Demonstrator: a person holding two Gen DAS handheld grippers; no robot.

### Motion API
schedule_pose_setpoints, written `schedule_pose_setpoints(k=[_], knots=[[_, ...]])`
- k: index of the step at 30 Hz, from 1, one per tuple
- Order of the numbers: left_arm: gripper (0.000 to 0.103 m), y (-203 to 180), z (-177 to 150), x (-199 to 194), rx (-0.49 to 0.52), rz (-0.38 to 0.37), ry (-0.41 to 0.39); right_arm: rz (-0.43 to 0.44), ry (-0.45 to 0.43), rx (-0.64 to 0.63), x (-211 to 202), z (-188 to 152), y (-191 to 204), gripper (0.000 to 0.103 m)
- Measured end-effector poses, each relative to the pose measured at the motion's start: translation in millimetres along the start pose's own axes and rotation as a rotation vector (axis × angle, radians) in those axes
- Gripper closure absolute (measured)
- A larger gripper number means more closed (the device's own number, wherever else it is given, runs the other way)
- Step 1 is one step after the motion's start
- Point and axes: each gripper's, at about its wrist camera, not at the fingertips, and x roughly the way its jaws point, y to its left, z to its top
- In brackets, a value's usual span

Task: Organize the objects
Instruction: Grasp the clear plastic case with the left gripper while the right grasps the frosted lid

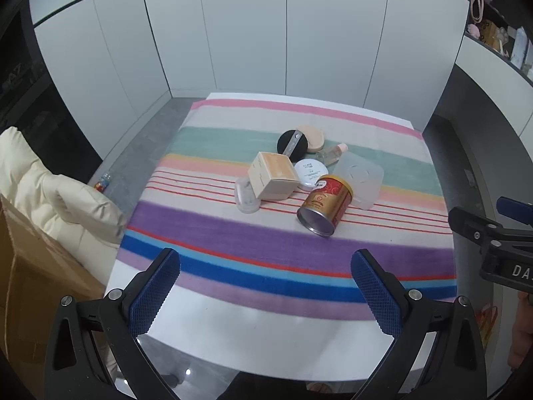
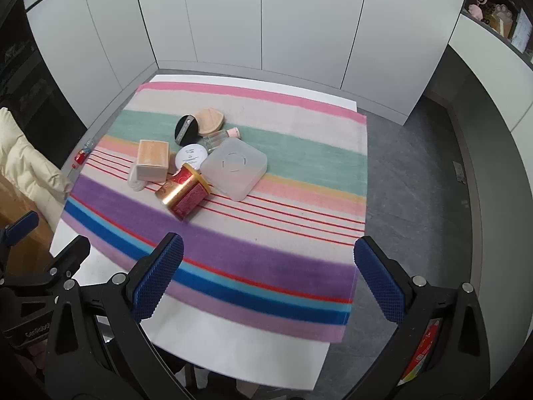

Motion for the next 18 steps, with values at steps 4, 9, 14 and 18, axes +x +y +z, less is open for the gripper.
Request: schedule_pose_setpoints(k=[4,9,14,18], knots=[[0.001,1,5,16,-0.002,0.004,0.007,0.011,0.026,-0.007,23,6,1,0.001],[0.002,11,9,47,-0.026,0.024,0.041,0.015,0.041,-0.042,50,12,5,0.001],[0.006,18,12,78,-0.047,0.031,0.074,0.028,0.067,-0.049,79,15,7,0.001],[0.01,23,14,104,-0.05,0.037,0.094,0.031,0.091,-0.047,101,17,8,0.003]])
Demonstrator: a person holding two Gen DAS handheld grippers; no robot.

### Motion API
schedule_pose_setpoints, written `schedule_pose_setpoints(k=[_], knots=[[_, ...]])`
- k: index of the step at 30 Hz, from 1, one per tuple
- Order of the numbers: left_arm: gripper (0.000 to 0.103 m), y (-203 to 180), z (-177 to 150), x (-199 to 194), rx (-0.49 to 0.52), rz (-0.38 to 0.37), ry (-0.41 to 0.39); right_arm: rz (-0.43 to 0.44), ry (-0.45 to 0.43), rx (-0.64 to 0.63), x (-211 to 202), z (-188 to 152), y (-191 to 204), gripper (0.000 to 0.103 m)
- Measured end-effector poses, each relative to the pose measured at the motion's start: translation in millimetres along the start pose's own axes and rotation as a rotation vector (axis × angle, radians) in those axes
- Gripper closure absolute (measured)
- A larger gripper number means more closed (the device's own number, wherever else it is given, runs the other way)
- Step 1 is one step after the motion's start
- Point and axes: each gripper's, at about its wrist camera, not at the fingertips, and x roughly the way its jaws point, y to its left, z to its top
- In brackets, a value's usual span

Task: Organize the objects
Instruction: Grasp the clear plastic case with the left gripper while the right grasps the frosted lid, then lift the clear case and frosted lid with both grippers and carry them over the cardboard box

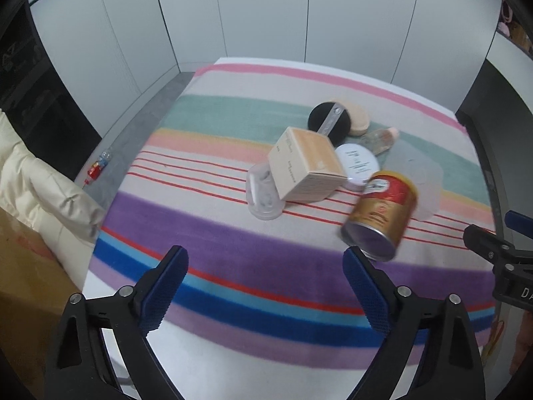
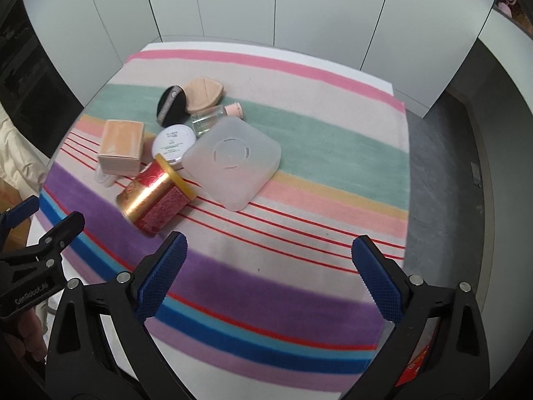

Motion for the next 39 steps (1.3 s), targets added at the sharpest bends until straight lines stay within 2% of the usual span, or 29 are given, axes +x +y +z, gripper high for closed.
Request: schedule_pose_setpoints(k=[8,15,18,21,24,26,29,39], knots=[[0.016,10,9,46,-0.022,0.012,0.032,0.002,0.032,-0.005,40,10,4,0.003],[0.019,3,17,73,-0.005,0.015,0.013,0.01,0.05,-0.003,62,14,11,0.003],[0.022,1,23,75,0.008,0.008,-0.024,0.008,0.054,-0.015,72,18,17,0.003],[0.027,3,27,79,-0.016,-0.031,-0.032,0.018,0.048,-0.023,81,24,21,0.003],[0.045,2,34,80,-0.006,-0.036,-0.05,0.018,0.036,-0.047,89,32,26,0.003],[0.063,1,35,80,-0.006,-0.042,-0.056,0.017,0.027,-0.064,93,37,27,0.0],[0.064,2,38,80,-0.021,-0.056,-0.051,0.039,0.036,-0.053,103,45,24,0.0],[0.064,4,35,79,-0.024,-0.077,-0.015,0.051,-0.016,-0.107,113,62,31,0.0]])
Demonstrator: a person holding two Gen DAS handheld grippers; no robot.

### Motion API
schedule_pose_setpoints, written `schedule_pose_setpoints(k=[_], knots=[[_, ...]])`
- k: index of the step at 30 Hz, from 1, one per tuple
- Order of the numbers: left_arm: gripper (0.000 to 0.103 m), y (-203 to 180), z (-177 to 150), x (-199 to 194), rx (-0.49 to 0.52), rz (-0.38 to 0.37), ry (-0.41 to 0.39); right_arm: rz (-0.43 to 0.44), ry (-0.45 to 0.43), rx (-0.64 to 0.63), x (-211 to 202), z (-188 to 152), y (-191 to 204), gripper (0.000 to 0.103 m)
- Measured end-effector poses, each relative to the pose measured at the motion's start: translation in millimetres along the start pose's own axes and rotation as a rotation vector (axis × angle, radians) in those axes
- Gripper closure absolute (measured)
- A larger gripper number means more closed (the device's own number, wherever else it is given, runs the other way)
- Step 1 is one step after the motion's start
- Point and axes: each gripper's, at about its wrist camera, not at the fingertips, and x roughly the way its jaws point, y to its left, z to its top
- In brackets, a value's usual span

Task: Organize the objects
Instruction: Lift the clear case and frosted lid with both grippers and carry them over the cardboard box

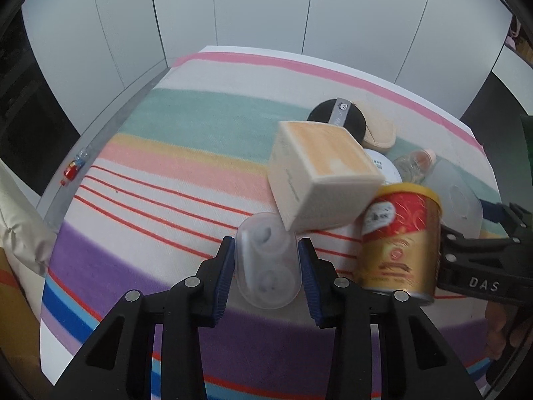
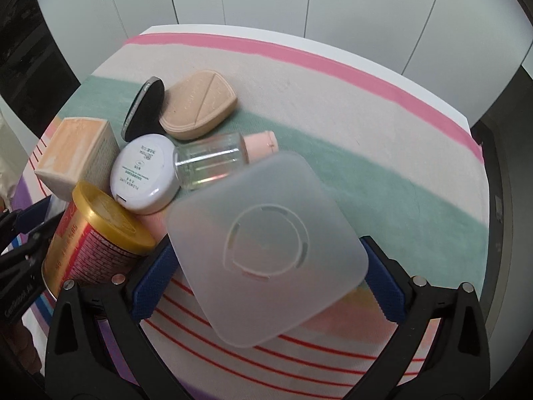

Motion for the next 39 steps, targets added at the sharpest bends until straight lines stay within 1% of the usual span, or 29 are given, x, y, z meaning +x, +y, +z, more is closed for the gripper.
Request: schedule_pose_setpoints(k=[1,4,9,16,18,23,26,28,31,34,39], knots=[[0.064,0,-1,-1,0.0,0.0,0.004,0.003,-0.007,-0.004,0,1,1,0.003],[0.064,-1,-3,-5,-0.007,-0.001,0.016,-0.01,-0.014,0.015,-2,0,1,0.004],[0.064,-1,-8,-18,-0.01,0.005,0.011,0.0,-0.013,0.053,-9,-7,-3,0.004],[0.064,-4,-15,-43,-0.014,-0.008,0.004,-0.01,-0.02,0.094,-40,-21,-7,0.004],[0.064,-9,-16,-51,-0.002,-0.02,-0.004,-0.014,-0.017,0.108,-49,-24,-8,0.004],[0.064,-12,-21,-77,0.001,-0.034,-0.002,-0.029,-0.028,0.116,-81,-36,-7,0.004],[0.064,-17,-27,-97,0.021,-0.007,-0.023,-0.026,-0.038,0.144,-106,-43,-9,0.004],[0.065,-20,-31,-110,0.029,-0.004,-0.014,-0.022,-0.048,0.161,-125,-48,-10,0.004],[0.065,-23,-37,-131,0.045,-0.003,-0.029,-0.044,-0.05,0.16,-147,-52,-5,0.004],[0.065,-27,-42,-147,0.054,-0.003,-0.036,-0.015,-0.071,0.182,-170,-55,-3,0.004],[0.065,-34,-50,-178,0.062,-0.008,-0.062,-0.018,-0.073,0.158,-201,-62,7,0.004]])
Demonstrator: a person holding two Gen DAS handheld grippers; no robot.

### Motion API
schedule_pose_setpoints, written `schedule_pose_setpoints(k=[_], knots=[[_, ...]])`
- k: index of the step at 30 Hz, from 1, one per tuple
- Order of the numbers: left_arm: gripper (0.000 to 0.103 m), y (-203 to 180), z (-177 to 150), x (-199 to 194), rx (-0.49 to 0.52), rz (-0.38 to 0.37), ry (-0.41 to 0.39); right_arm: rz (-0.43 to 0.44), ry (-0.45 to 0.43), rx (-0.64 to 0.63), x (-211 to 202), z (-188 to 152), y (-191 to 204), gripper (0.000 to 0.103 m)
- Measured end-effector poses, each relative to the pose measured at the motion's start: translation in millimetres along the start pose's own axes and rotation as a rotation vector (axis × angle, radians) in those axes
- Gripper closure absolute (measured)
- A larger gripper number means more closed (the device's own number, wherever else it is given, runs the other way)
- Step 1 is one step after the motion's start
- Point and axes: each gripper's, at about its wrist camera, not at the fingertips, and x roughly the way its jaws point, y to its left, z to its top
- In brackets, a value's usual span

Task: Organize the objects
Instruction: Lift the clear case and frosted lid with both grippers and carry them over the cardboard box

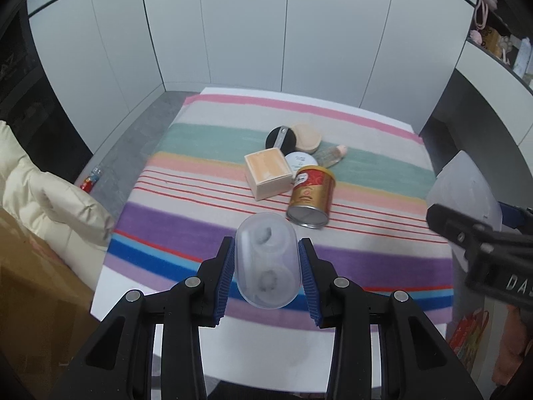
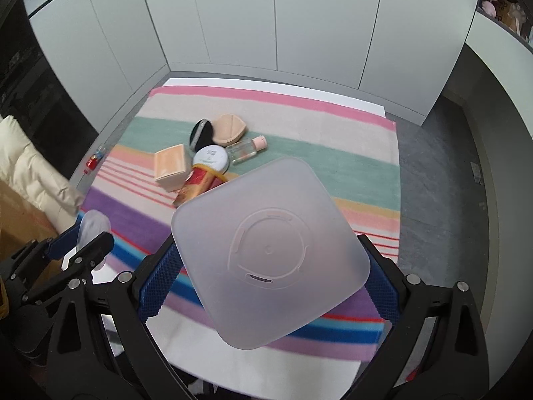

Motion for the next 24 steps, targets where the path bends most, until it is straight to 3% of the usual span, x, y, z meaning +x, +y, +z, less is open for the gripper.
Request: schedule_pose_setpoints(k=[13,24], knots=[[0.064,-5,-18,-69,0.01,-0.009,-0.072,0.023,-0.026,-0.037,-73,-28,14,0.004],[0.065,37,-33,-97,-0.07,0.003,-0.084,0.044,-0.076,-0.149,-90,-29,47,0.004]])
